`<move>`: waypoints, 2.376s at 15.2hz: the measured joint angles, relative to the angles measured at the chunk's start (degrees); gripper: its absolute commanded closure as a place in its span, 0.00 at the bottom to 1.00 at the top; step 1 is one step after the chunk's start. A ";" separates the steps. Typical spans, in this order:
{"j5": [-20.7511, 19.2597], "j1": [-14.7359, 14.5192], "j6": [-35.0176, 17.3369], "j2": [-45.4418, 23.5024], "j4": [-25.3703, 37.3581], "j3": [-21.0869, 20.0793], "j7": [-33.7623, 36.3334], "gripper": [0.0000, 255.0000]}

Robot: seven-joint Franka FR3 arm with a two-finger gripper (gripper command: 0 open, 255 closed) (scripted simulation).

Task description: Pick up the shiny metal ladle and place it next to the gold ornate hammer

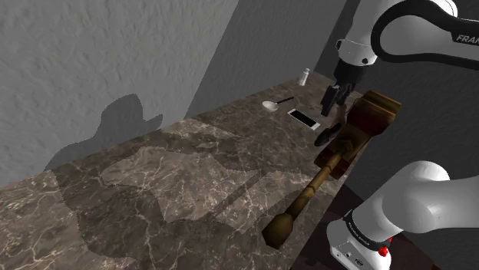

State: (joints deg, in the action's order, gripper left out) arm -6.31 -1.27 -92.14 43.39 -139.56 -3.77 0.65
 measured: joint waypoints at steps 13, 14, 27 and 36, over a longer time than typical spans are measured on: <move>2.77 8.47 -27.11 -21.10 6.31 -4.44 24.93 0.00; 2.62 9.37 -26.63 -23.99 7.96 -4.71 27.28 0.00; 0.56 16.37 -34.36 -46.91 20.71 -2.03 53.67 0.00; 1.11 19.07 -39.92 -58.54 30.02 2.25 66.96 0.00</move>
State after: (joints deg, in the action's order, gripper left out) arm -5.20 17.80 -132.06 -15.15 -109.53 -1.52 67.61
